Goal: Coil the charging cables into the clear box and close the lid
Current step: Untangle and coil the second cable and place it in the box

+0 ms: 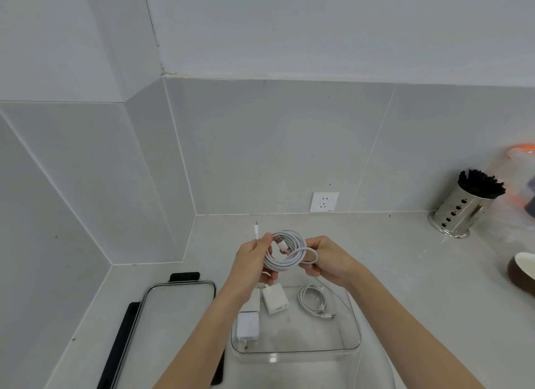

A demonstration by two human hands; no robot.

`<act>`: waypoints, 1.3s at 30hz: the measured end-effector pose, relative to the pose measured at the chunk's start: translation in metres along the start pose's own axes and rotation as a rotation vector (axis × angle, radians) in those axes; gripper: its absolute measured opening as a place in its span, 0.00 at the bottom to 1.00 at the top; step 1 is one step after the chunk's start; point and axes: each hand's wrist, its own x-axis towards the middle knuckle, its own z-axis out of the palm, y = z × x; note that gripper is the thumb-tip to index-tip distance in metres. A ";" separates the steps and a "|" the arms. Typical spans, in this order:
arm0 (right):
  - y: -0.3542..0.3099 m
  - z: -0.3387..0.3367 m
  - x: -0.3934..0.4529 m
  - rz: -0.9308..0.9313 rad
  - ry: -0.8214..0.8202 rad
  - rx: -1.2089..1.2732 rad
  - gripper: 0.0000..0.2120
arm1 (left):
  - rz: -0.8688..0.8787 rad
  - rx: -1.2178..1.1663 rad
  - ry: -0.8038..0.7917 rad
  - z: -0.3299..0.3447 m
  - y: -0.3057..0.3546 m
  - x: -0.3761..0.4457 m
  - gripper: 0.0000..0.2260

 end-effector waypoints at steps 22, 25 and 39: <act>-0.001 0.021 0.007 0.148 -0.087 0.632 0.26 | -0.035 0.100 -0.068 -0.016 -0.003 0.008 0.16; -0.006 0.012 0.004 0.201 -0.166 0.387 0.13 | 0.052 0.231 -0.092 -0.014 -0.005 0.008 0.16; -0.008 0.030 0.007 -0.352 0.412 -0.386 0.15 | 0.144 0.364 0.076 -0.006 -0.006 0.016 0.14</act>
